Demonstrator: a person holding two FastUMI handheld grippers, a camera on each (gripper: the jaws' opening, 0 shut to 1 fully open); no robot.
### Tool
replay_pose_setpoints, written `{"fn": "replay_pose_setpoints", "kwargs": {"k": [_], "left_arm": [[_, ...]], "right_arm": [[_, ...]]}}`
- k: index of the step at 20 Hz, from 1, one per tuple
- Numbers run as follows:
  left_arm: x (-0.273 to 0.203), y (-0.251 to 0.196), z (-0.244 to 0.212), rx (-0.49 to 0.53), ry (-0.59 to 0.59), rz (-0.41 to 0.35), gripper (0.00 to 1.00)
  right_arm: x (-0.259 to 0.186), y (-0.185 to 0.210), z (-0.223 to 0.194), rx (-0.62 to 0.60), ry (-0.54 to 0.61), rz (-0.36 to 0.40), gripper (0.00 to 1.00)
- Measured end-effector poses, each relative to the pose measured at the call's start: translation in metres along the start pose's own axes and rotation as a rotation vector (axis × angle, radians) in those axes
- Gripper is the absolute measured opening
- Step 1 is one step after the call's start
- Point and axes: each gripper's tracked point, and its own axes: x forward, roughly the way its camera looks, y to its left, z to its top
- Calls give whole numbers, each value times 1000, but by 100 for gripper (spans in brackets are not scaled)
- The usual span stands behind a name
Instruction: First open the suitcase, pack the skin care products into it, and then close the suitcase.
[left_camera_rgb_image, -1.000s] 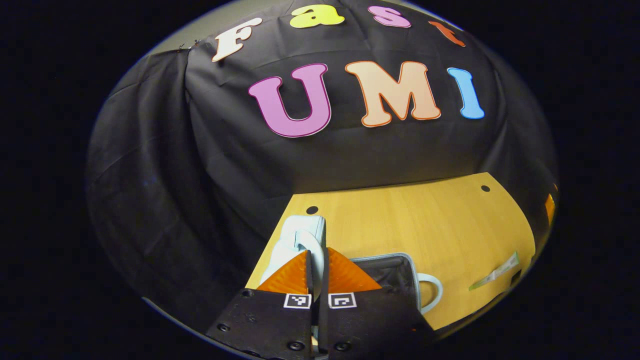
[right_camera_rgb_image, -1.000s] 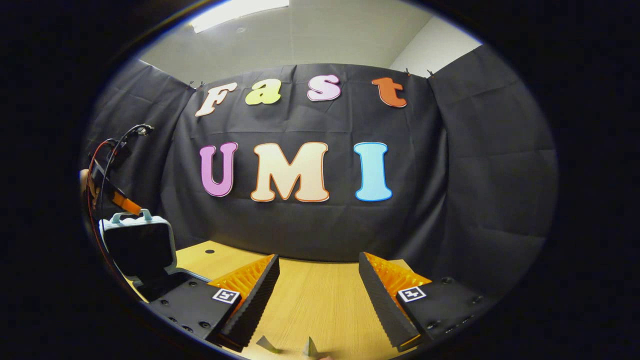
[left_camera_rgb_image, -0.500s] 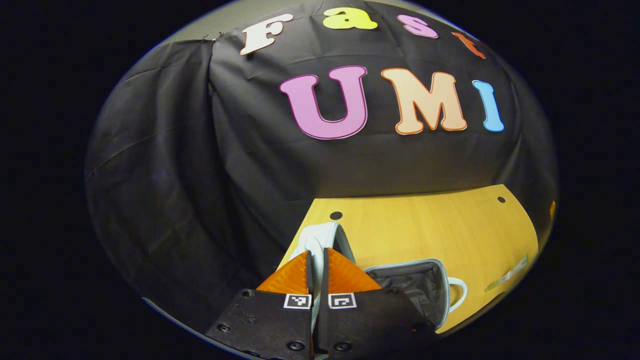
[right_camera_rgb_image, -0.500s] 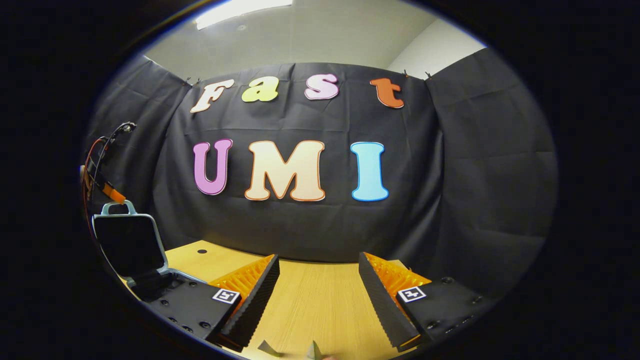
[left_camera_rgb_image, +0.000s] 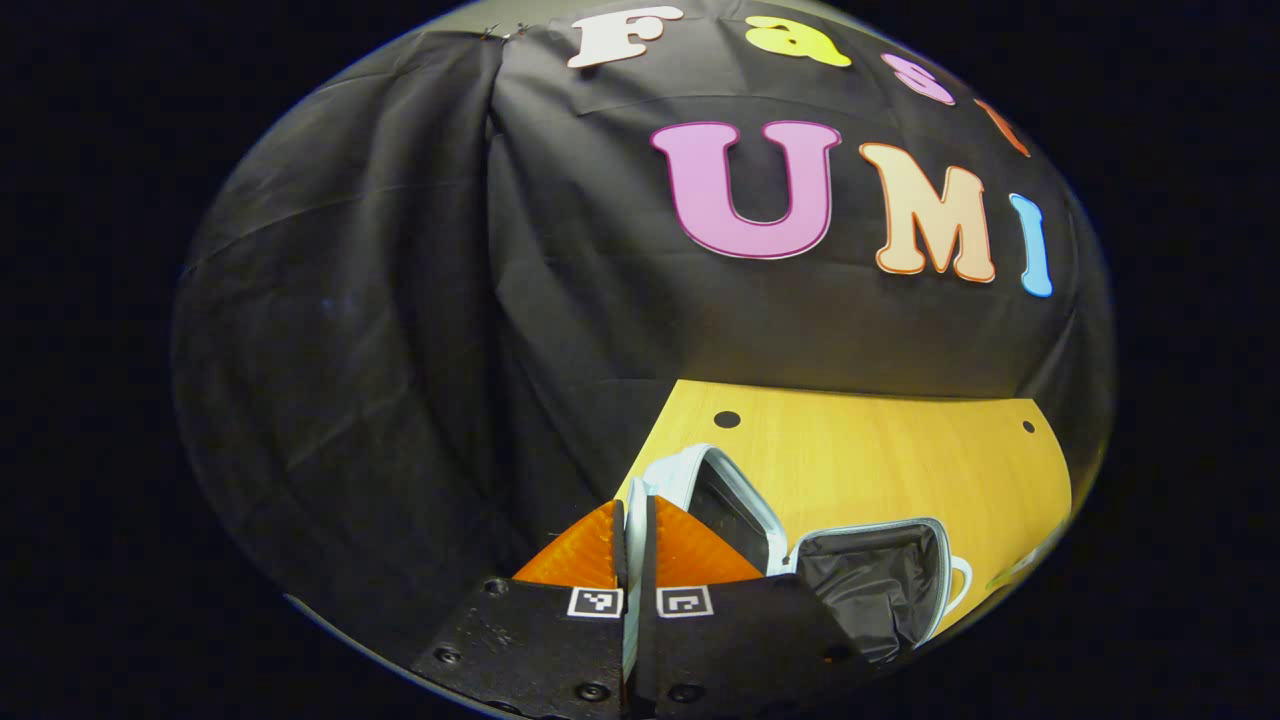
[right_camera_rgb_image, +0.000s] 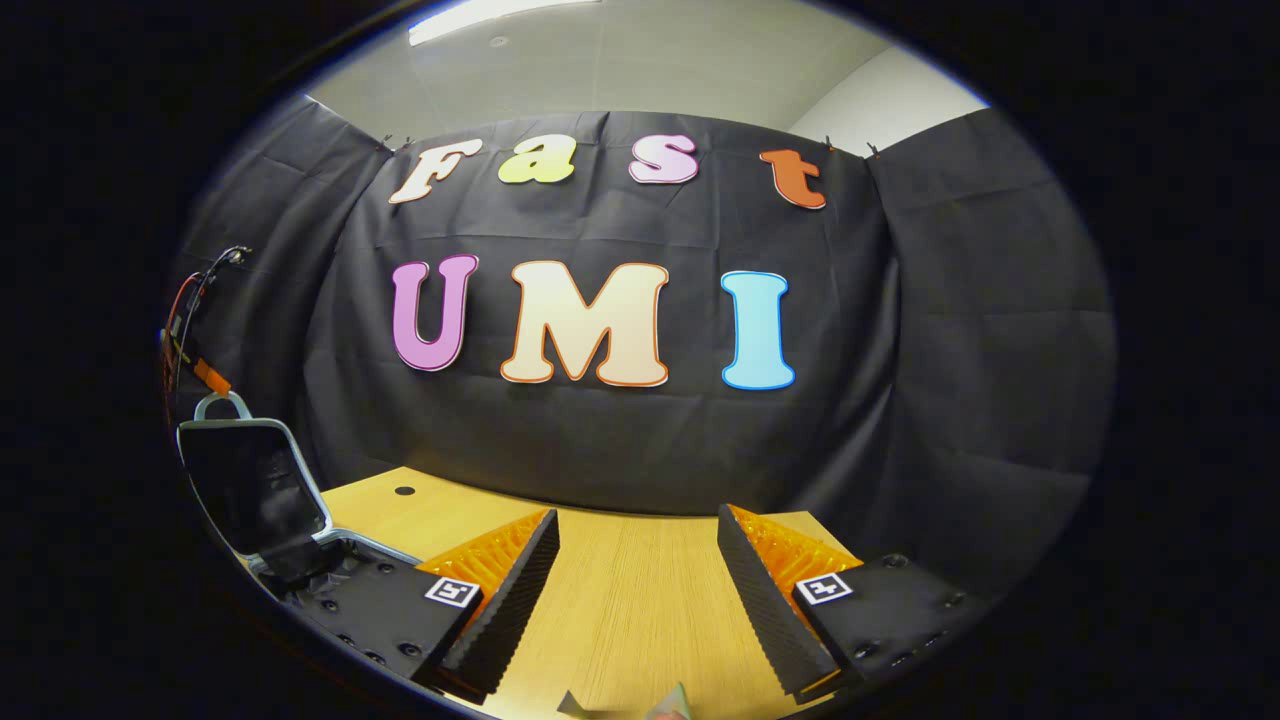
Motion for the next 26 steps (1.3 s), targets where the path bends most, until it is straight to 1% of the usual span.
{"fn": "replay_pose_setpoints", "kwargs": {"k": [2,4,5,6,9,16,18,19,20,22,24,26], "left_arm": [[13,21,-9,-22,21,10,0],[28,36,-20,-30,40,34,0],[33,42,-26,-42,38,44,0],[38,47,-36,-55,47,52,0],[53,67,-57,-92,68,76,0],[96,94,-123,-150,162,125,0],[111,105,-147,-150,198,153,0],[115,110,-155,-145,210,180,0],[117,116,-158,-139,208,208,0],[119,112,-155,-178,161,206,0],[107,101,-133,-188,94,200,42],[93,85,-106,-172,-4,206,83]], "right_arm": [[3,5,-5,-14,21,-17,100],[5,20,3,-59,1,3,100],[4,27,3,-77,-8,14,98],[4,33,3,-93,-12,23,99],[5,44,-1,-95,0,38,99],[6,34,-3,-93,31,12,99],[6,31,-2,-96,36,4,99],[6,30,-1,-103,38,2,99],[6,29,1,-112,40,2,99],[4,28,6,-124,28,4,98],[4,25,9,-122,18,7,98],[2,20,11,-109,14,7,99]]}}
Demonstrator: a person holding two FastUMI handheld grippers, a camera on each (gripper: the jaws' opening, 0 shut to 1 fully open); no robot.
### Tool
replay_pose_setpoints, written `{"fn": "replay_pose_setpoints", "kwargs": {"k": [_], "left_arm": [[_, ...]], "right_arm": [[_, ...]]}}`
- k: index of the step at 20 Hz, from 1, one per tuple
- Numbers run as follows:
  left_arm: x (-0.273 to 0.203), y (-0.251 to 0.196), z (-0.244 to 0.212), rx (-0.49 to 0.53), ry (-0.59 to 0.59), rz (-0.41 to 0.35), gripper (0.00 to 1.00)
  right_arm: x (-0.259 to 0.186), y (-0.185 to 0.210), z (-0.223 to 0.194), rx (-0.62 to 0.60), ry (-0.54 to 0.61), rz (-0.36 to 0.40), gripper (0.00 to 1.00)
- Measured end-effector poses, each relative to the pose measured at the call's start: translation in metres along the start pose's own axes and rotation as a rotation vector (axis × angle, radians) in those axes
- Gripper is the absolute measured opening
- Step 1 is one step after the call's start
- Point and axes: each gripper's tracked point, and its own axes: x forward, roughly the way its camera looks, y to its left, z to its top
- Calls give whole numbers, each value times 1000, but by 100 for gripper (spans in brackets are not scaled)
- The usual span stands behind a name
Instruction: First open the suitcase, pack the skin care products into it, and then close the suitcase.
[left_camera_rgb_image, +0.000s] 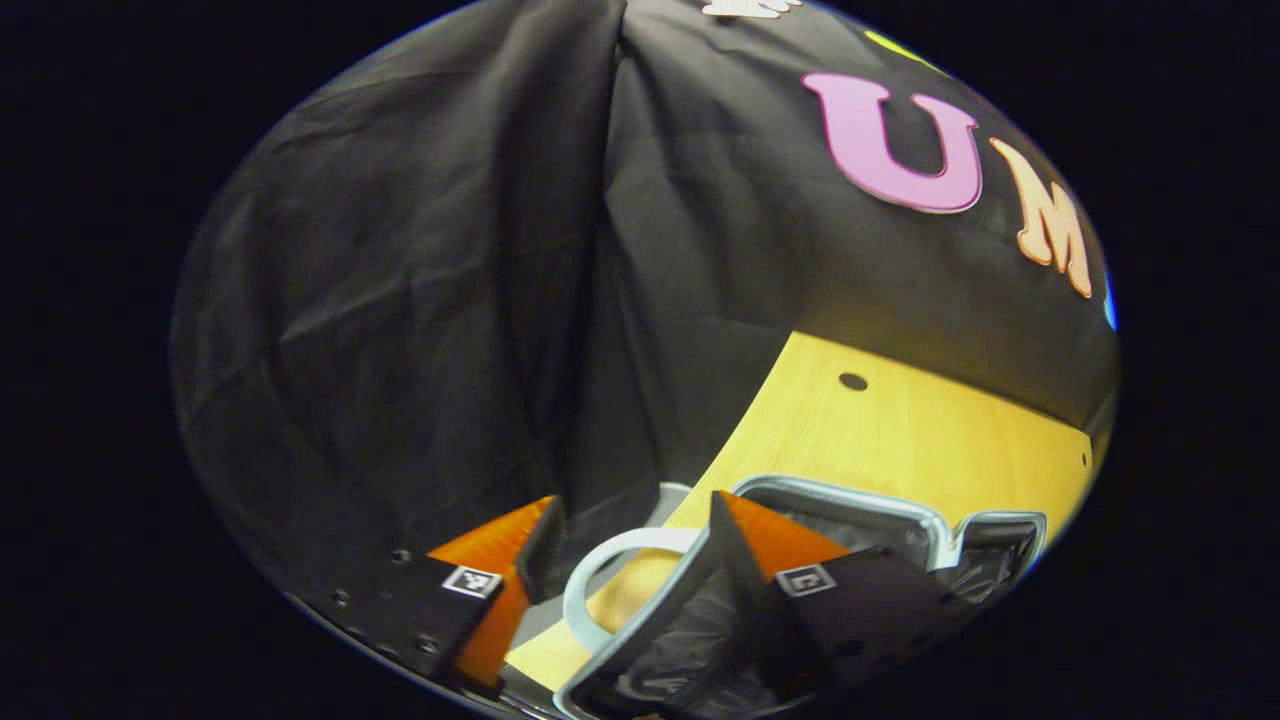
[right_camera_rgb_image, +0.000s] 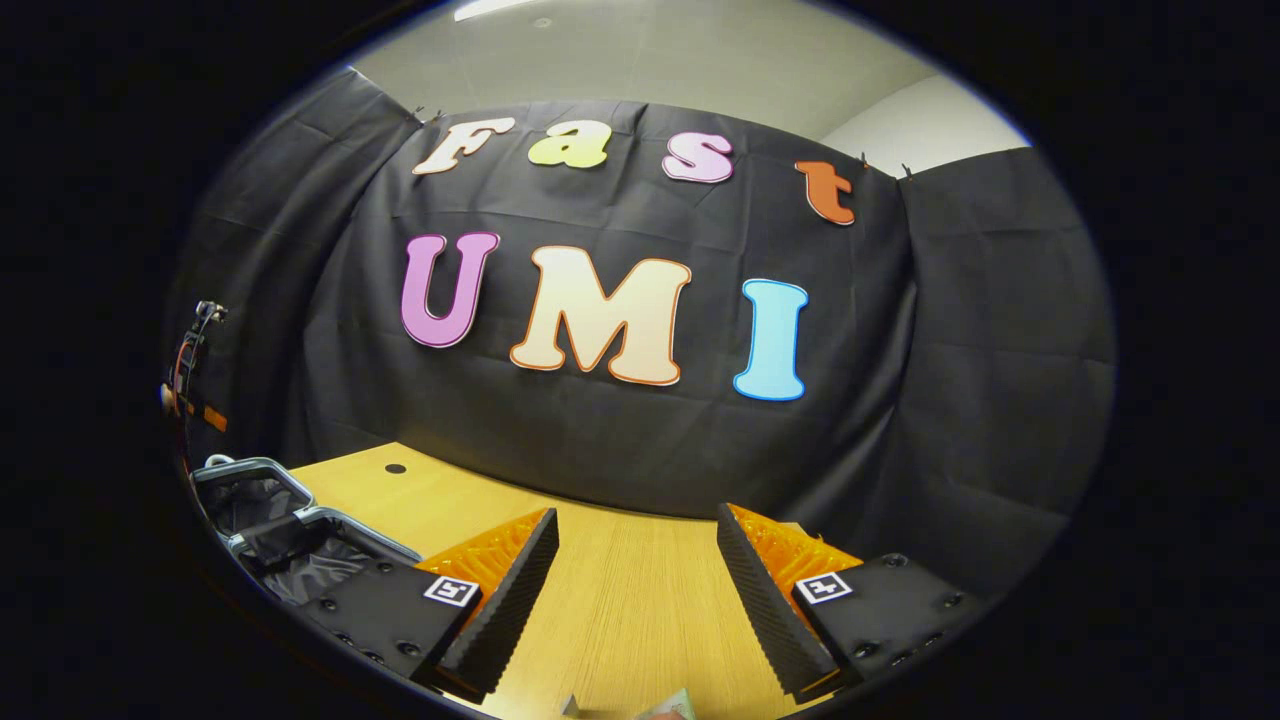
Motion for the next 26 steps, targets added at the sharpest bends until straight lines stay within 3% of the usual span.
{"fn": "replay_pose_setpoints", "kwargs": {"k": [1,6,7,15,26], "left_arm": [[-12,-15,12,-9,-54,-13,91],[-98,-100,73,-59,-268,-102,94],[-111,-119,79,-59,-286,-120,98],[-197,-221,102,-26,-384,-215,97],[-284,-329,64,73,-388,-373,95]], "right_arm": [[-1,-4,1,12,-5,-1,96],[-1,-29,6,30,-20,18,99],[-2,-33,6,36,-24,27,99],[-7,-61,10,72,-39,84,99],[-25,-88,8,129,-59,133,99]]}}
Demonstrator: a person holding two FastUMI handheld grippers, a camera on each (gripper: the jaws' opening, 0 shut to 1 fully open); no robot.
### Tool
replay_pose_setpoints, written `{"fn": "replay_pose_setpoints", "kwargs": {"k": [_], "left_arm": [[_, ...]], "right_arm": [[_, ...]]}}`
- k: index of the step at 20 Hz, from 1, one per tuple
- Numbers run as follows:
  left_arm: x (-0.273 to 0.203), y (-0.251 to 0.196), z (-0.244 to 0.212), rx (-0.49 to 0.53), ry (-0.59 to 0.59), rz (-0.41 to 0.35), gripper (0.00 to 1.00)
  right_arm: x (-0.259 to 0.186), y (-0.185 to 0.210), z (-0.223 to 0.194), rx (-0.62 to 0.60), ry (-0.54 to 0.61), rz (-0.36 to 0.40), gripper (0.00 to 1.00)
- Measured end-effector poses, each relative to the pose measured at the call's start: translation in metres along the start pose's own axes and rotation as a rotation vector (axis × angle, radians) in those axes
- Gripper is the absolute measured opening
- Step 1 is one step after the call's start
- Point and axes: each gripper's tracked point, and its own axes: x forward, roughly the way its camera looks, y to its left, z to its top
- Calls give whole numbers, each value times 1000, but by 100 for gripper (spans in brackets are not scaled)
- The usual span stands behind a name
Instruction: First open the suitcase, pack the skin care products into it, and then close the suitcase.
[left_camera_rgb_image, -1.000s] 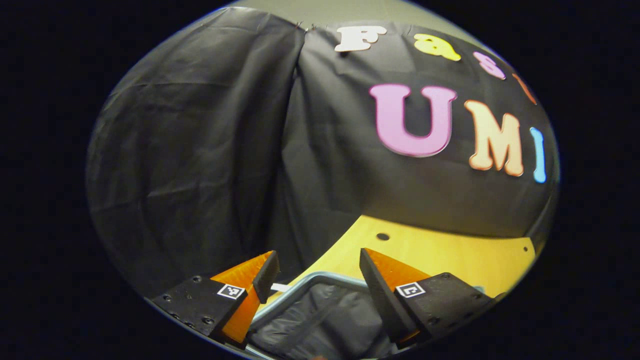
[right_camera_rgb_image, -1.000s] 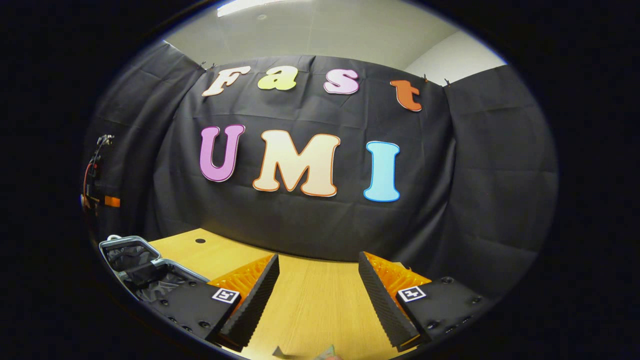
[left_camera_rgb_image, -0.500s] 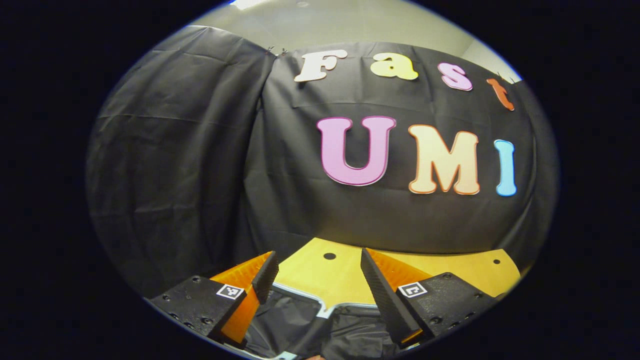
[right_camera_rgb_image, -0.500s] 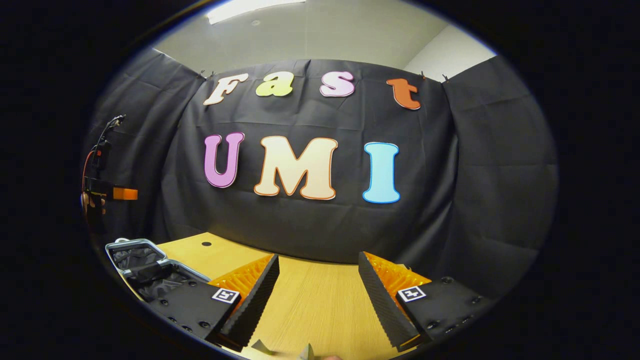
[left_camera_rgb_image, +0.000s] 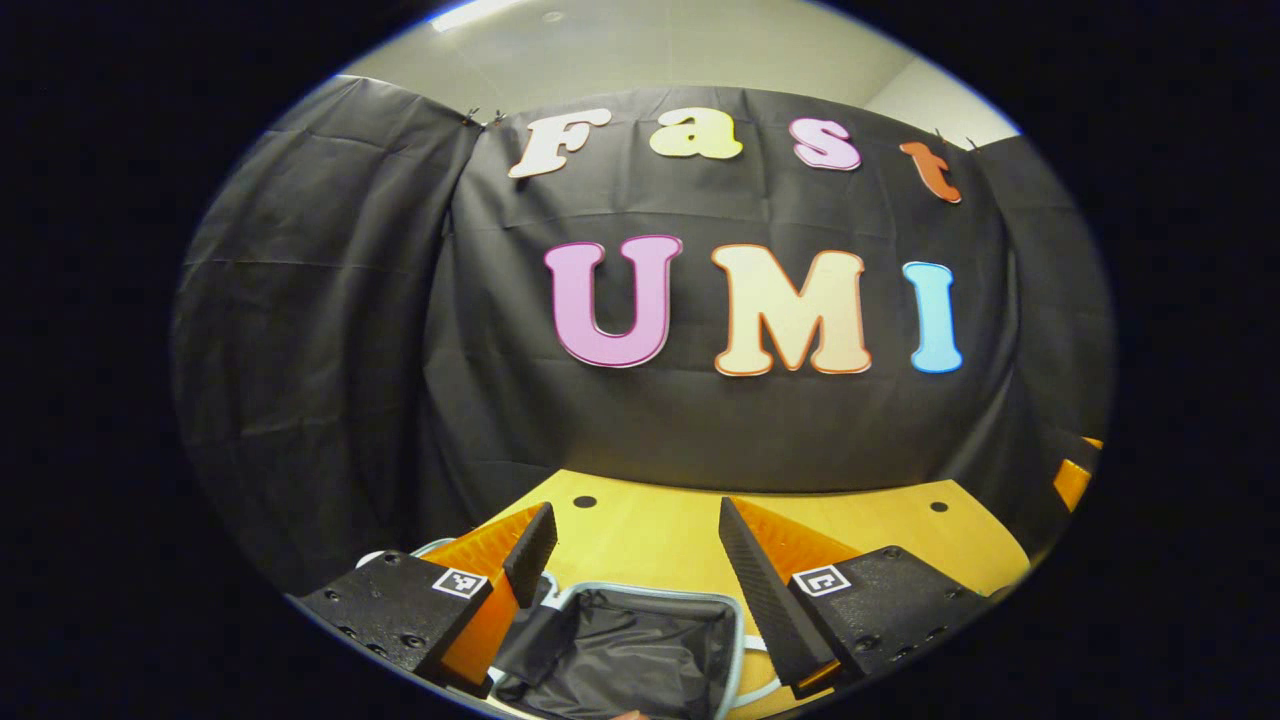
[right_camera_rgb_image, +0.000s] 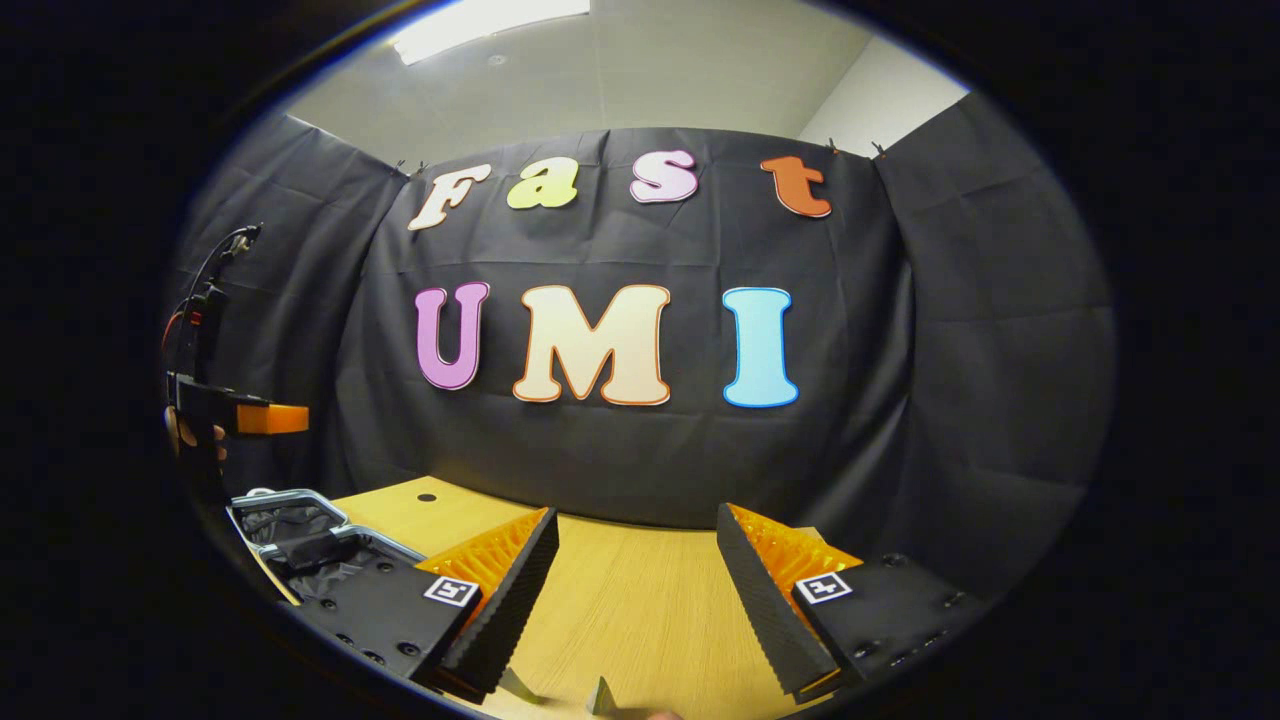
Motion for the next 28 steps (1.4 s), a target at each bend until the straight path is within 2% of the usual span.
{"fn": "replay_pose_setpoints", "kwargs": {"k": [3,11,14,21,26,28], "left_arm": [[-5,-34,-12,29,19,-50,94],[-29,-128,-64,16,115,-203,95],[-36,-151,-89,20,167,-242,95],[-55,-215,-128,24,261,-371,95],[-67,-240,-159,40,335,-440,95],[-73,-248,-171,40,359,-461,93]], "right_arm": [[-6,-3,-7,12,20,30,100],[-29,-18,-17,5,41,76,99],[-36,-26,-20,-1,47,84,96],[-46,-40,-30,1,74,84,99],[-48,-40,-39,-1,95,88,96],[-47,-40,-43,-12,106,92,99]]}}
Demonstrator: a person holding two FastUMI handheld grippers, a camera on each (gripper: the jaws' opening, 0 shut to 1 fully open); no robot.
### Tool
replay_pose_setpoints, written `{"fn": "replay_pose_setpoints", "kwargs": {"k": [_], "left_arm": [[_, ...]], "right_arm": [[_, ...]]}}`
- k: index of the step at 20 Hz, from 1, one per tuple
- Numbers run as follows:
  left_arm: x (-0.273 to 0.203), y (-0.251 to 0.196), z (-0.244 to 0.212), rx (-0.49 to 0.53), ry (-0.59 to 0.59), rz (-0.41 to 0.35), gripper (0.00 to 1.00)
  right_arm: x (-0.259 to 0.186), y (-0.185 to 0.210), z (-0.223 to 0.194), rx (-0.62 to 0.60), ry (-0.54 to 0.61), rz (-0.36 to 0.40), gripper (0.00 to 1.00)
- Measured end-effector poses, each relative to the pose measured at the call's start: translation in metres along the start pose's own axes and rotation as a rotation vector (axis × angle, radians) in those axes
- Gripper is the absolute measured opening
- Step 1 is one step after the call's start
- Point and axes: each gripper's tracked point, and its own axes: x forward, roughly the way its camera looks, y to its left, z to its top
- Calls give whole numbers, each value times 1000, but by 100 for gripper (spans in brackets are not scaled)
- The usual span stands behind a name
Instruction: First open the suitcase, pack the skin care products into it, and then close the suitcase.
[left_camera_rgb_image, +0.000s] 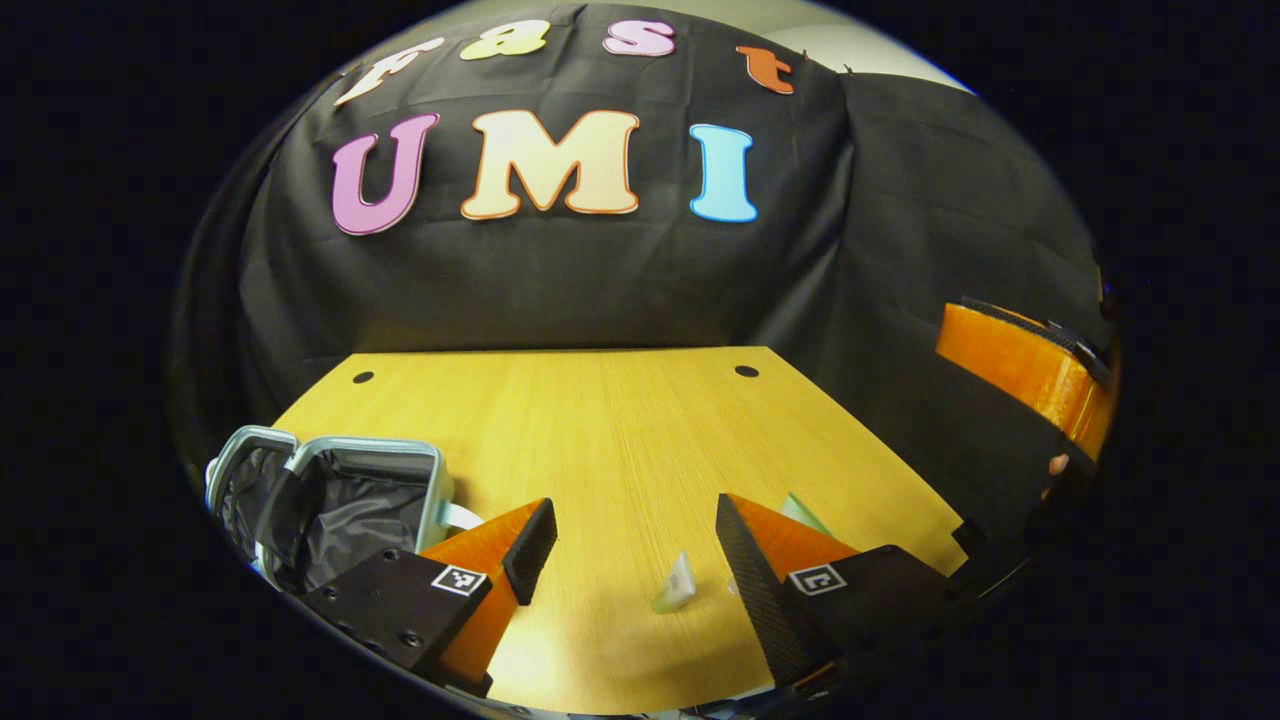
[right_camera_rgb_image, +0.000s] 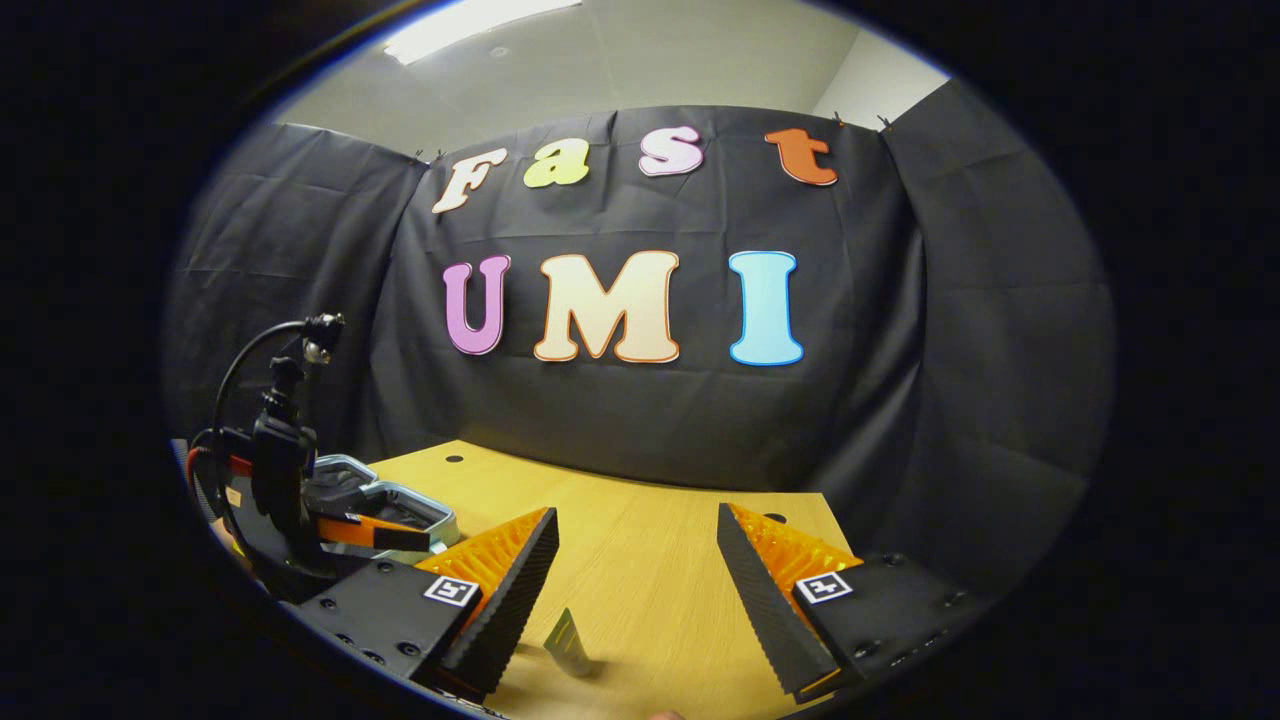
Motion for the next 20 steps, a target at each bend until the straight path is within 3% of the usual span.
{"fn": "replay_pose_setpoints", "kwargs": {"k": [5,9,13,16,20], "left_arm": [[17,-14,-46,18,86,-21,93],[30,-21,-77,-6,144,-45,82],[43,-26,-101,-46,198,-64,59],[45,-18,-109,-28,222,-30,22],[47,-14,-108,-15,245,-19,8]], "right_arm": [[1,0,-5,-18,15,8,99],[0,1,-13,-49,41,13,99],[-2,2,-17,-74,51,20,99],[-4,5,-21,-86,62,31,99],[-1,15,-34,-64,67,55,100]]}}
